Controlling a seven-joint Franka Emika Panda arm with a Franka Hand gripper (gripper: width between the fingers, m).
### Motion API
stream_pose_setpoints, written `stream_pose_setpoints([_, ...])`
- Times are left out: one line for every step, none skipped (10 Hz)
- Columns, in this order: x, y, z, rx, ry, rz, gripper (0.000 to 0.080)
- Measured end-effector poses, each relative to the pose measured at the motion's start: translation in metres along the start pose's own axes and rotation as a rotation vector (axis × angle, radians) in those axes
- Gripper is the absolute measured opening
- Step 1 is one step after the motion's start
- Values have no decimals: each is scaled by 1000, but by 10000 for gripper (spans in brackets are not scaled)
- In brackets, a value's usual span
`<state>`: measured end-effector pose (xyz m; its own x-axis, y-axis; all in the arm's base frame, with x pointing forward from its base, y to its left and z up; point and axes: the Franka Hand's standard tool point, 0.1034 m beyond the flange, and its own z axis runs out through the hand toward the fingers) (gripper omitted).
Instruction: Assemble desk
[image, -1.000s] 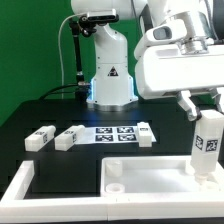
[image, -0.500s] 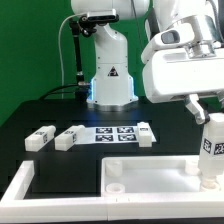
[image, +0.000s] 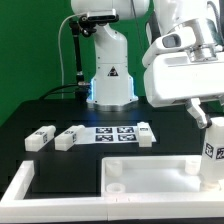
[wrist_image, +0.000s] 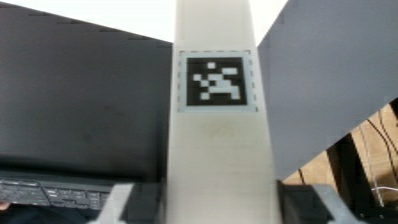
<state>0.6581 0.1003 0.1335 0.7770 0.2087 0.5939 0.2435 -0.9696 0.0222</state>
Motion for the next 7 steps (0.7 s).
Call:
stream_pose_setpoints([-2, 0, 1, -5, 10, 0, 288])
stream_pose_setpoints([-3, 0, 0, -13, 33, -2, 288])
stream_pose_setpoints([-3, 0, 0, -17, 44, -2, 288])
stream_pose_setpoints([-3, 0, 0, -21, 52, -3, 288])
stream_pose_setpoints([-3, 0, 0, -21, 52, -2, 297])
stream_pose_setpoints([-3, 0, 0, -21, 51, -2, 297])
stream_pose_setpoints([-3, 1, 0, -21, 51, -2, 472])
